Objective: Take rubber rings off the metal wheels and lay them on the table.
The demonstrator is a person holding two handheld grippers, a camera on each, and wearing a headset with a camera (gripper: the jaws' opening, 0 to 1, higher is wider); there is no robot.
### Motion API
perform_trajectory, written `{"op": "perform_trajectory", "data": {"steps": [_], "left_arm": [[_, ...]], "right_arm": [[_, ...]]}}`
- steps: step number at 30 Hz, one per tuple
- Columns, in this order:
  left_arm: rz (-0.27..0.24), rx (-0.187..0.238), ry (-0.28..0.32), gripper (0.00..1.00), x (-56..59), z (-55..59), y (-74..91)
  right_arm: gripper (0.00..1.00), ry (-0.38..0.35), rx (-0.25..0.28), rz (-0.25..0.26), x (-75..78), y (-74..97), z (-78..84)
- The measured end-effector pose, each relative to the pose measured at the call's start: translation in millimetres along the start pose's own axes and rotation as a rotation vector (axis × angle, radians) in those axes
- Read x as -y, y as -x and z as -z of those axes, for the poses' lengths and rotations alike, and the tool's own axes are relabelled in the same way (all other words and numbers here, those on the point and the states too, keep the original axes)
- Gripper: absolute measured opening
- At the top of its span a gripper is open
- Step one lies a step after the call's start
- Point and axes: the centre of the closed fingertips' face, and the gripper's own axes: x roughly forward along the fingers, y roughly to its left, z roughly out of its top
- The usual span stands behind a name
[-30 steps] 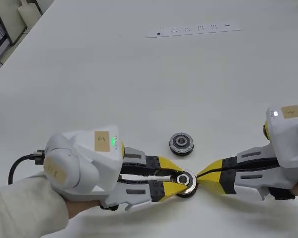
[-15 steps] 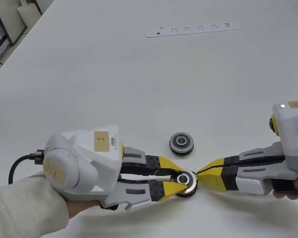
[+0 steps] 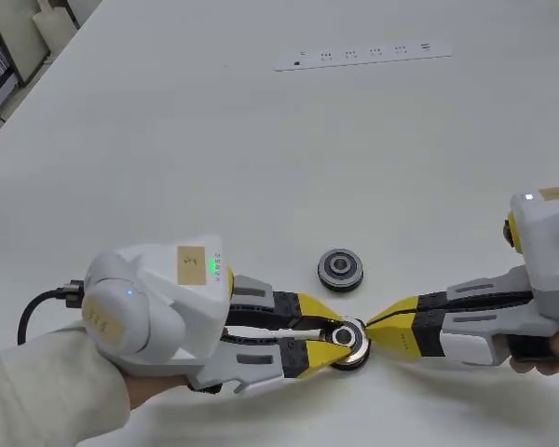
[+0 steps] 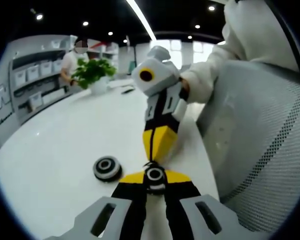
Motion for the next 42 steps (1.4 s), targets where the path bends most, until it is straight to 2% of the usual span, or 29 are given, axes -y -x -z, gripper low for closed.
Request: {"op": "perform_trajectory", "data": {"steps": [33, 42], "left_arm": [[-0.003, -0.006, 0.000, 0.13, -1.6, 2.4, 1.1], [-0.003, -0.006, 0.000, 0.13, -1.8, 2.9, 1.7]], "right_arm": [[0.00, 0.028, -0.007, -0.009, -5.0, -1.9, -3.8], [0.00, 0.056, -0.012, -0.015, -8.0, -3.4, -4.7]]}}
